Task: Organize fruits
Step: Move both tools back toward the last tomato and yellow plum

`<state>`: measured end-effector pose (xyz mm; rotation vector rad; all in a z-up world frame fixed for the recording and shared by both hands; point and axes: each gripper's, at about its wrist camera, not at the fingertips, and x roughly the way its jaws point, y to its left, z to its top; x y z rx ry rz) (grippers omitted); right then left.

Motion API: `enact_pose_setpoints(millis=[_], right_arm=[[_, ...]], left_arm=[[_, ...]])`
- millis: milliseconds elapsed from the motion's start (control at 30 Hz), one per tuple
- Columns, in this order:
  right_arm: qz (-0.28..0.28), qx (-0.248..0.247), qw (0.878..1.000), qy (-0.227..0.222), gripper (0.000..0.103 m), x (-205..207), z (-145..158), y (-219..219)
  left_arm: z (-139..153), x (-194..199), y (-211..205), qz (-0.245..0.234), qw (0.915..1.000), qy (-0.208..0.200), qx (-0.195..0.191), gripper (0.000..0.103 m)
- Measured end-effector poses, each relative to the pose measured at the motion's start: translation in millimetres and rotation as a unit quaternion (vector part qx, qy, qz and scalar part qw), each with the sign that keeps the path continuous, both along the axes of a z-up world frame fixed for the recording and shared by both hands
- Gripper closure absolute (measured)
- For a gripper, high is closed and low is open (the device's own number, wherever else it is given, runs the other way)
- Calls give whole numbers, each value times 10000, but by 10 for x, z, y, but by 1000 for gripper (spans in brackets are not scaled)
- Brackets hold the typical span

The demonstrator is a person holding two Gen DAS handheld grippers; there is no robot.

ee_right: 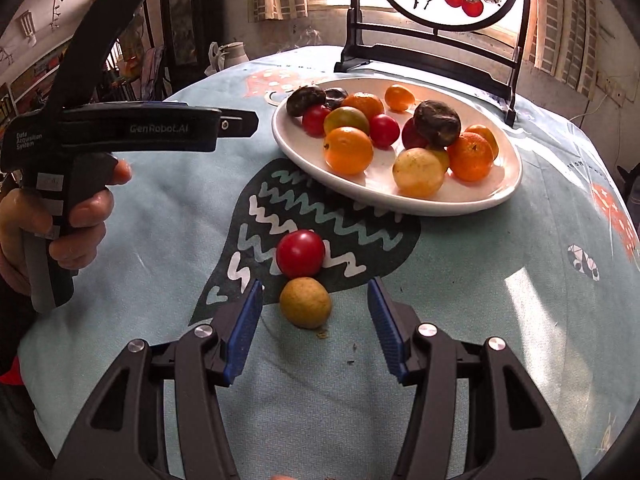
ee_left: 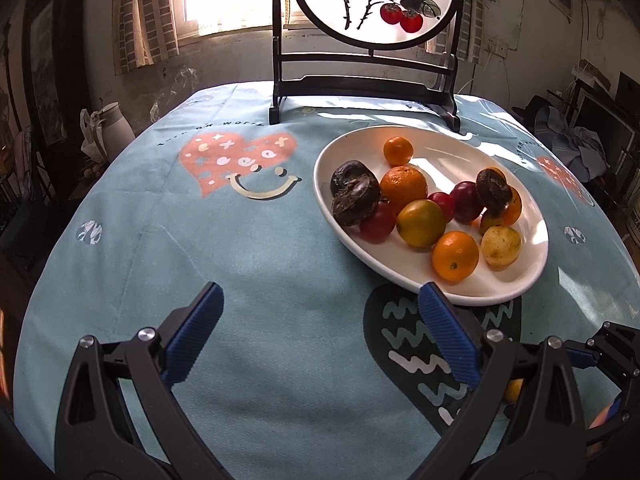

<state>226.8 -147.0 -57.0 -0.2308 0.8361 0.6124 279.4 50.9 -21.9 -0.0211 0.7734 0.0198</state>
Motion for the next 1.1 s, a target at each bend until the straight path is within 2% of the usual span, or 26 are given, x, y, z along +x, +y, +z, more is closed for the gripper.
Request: enact_pose_setpoints(millis=[267,533,733,900,1000,1100], right_arm=[[82,-98,9999,-38,50,-37,-13,37],[108,-158,9998,-52,59,-47,-36,62],[150,-145,9998,-65,75,-55,-33,64],[51,47,9999,85,76,-20,-4,-13],[-307,364,9989,22,76,45,102,-177],[-852,659,9942,-68,76,128,192,-399]], left_arm=[[-11,6,5,-8,10000,46,-11,3],[-19,8,-15,-22,10000,36,55,3],[-20,11,-12,-18,10000,44,55,3],[-32,10,-28,-60,10000,50,50,3],[-28,-17,-62,-303,9994,89,-121,3],[-22,-102,-221,-929,9951,100,-312,3]])
